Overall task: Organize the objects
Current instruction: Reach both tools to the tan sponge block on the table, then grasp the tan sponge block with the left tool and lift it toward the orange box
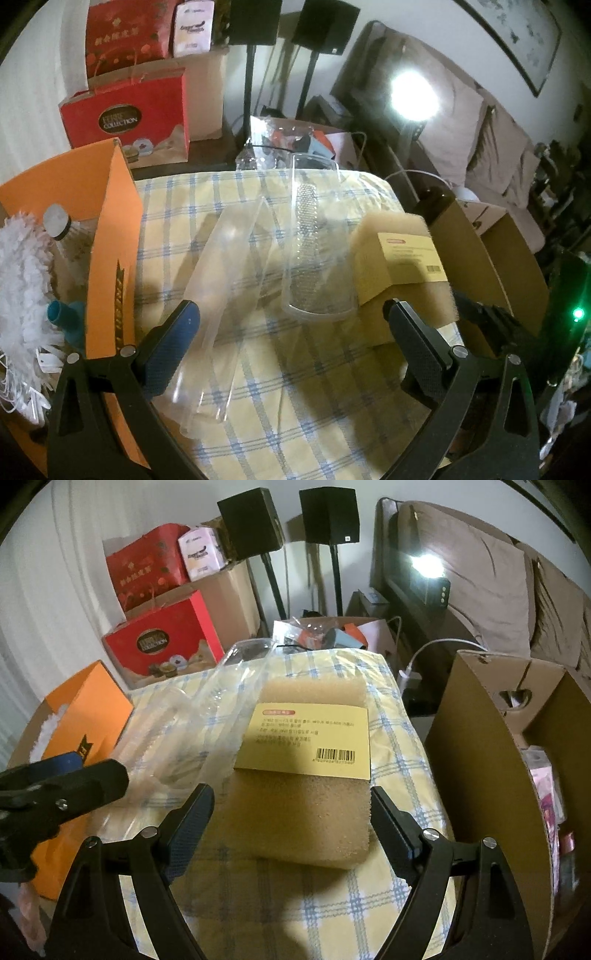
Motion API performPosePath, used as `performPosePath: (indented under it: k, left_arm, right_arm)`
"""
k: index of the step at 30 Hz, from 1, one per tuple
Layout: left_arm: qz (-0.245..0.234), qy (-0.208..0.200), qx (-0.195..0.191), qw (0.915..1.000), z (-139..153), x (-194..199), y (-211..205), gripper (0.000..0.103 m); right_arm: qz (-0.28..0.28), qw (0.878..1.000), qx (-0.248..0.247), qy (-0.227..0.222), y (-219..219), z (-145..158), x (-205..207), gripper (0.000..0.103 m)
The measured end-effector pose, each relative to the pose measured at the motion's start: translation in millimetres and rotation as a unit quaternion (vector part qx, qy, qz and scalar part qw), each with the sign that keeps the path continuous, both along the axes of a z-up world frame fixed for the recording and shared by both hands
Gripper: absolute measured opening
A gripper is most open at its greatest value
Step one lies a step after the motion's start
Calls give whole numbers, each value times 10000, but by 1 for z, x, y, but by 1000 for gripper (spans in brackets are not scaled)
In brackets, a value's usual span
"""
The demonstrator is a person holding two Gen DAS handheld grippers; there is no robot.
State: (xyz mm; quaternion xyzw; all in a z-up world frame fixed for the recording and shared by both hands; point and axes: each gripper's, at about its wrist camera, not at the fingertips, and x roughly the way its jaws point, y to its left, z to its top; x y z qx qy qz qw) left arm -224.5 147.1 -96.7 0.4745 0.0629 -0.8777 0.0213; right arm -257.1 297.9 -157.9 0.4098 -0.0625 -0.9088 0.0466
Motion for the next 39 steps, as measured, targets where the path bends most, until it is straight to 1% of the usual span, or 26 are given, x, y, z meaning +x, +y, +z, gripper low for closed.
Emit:
performPosePath:
  k: [1,6,8,10,14,16,20,22,24,26,29,31,34,36,39]
  left_arm:
    - [-32,-8,0,10000,0,-1,1,102]
    - [-117,4,64,9999,1,1,6,102]
    - [-183,-17,146,9997,0,2,10,102]
    - [-262,-66,311,9992,-2,2,14,101]
    - [-465,-234,579,9970,-8,2,27,94]
    - [-568,-300,652,9958,-11,2,33,92]
    - [-730,-441,769,9934,-22,8,48,80]
    - [-773,-557,901,9914,-28,10,52,79]
    - [-765,-662,1126,9885,-34,14,54,78]
    - [-758,-703,1290,9862,-36,17,53,76]
    - [-749,-740,1522,9827,-37,21,50,73]
    - [-765,-754,1547,9821,-37,24,48,71]
    - [-774,-731,1581,9817,-35,27,47,64]
    - [-727,-726,1770,9788,-33,29,43,61]
    - [-630,-688,2188,9713,-30,33,32,61]
  right_arm:
    - [0,10000,29,6,0,0,0,78]
    - [-19,10000,2,3,6,0,0,76]
    - [-38,10000,-16,1,9,2,3,75]
    - [-53,10000,-79,0,12,4,7,74]
    - [-113,9999,-123,34,18,10,22,73]
    - [-154,9997,-174,58,22,14,31,73]
    - [-162,9994,-263,156,26,25,52,72]
    - [-190,9994,-201,185,26,28,64,72]
    - [-210,9994,-213,178,27,28,74,72]
    - [-251,9995,-141,149,28,27,82,72]
    - [-260,9994,-211,100,33,23,93,72]
    - [-254,9993,-250,61,33,20,98,72]
    - [-249,9994,-225,59,31,20,105,72]
    - [-233,9994,-246,80,28,22,108,72]
    - [-195,9993,-300,130,25,25,112,72]
